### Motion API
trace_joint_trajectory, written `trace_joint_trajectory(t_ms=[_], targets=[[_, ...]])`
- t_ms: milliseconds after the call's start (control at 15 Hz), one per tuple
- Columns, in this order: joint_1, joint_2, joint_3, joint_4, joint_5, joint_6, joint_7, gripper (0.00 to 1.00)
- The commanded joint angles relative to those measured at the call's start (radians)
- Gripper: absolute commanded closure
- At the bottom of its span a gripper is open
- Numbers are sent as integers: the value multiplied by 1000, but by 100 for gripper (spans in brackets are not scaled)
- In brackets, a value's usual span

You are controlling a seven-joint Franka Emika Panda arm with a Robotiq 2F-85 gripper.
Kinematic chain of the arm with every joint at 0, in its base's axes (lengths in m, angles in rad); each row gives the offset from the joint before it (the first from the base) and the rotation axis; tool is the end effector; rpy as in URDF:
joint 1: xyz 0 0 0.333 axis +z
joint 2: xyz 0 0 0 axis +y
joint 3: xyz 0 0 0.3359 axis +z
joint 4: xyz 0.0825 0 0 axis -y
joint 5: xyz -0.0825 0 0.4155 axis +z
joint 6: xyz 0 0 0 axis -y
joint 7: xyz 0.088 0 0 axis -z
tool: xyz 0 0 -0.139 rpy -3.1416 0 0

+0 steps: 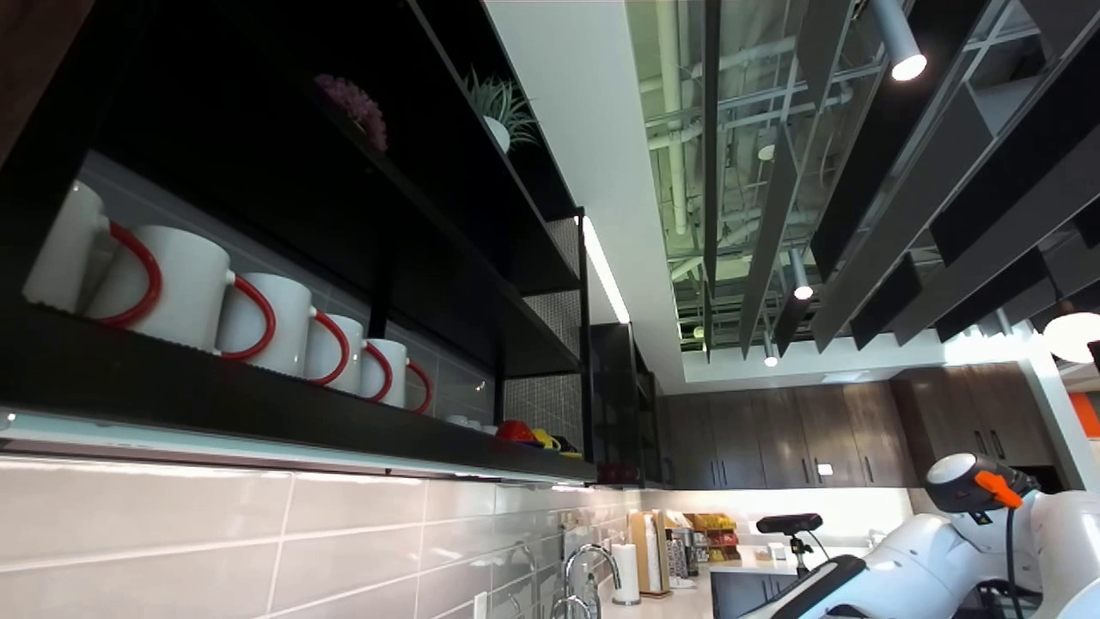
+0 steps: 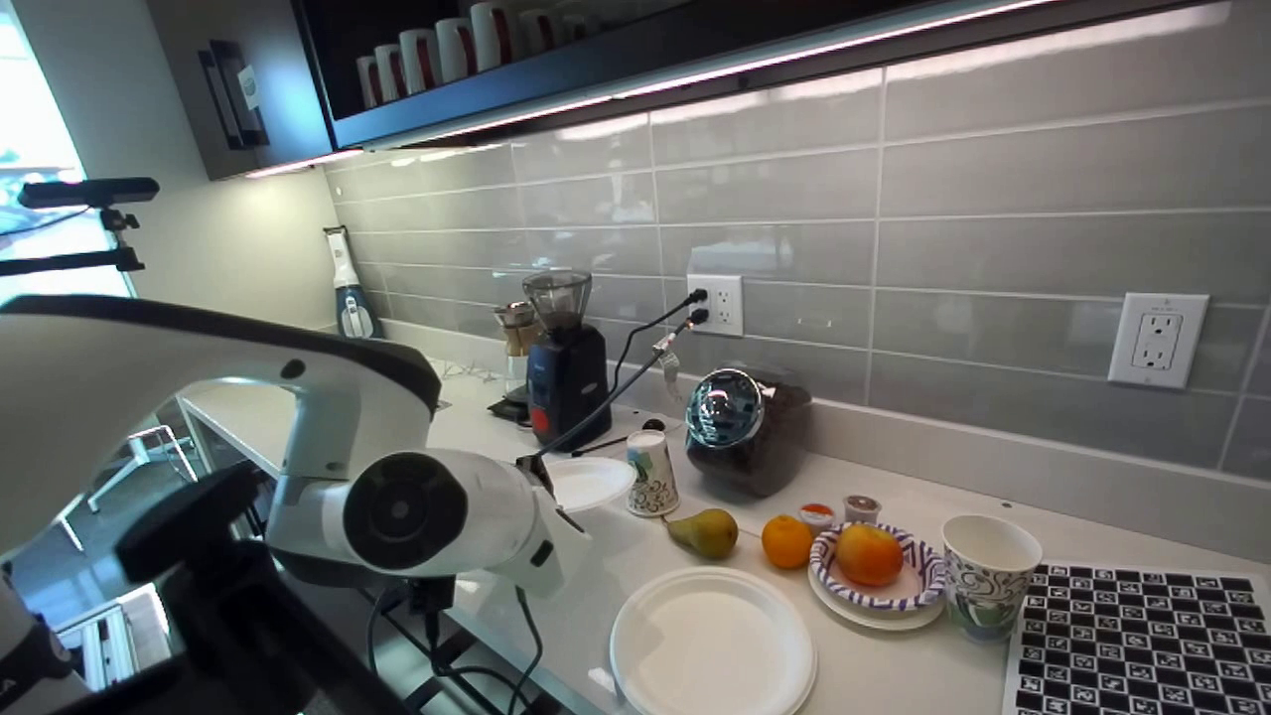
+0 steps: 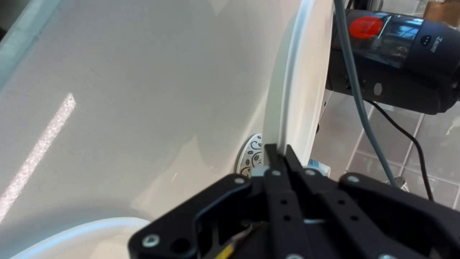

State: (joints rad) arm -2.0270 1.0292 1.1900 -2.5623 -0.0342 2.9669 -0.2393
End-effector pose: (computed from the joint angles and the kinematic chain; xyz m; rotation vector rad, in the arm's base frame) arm 0.4092 -0.2524 0.1400 -2.1191 0.8580 -0.5887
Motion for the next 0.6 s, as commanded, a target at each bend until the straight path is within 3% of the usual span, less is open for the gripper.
trace_joint_trajectory(t_ms=[0, 200, 333, 533], targets=[[-111, -137, 89, -122, 24, 122, 101, 99], [-194, -219, 162, -197, 18, 243, 193, 99], [-261, -241, 229, -243, 1, 264, 231, 99], [-254, -191, 270, -192, -10, 223, 245, 99]])
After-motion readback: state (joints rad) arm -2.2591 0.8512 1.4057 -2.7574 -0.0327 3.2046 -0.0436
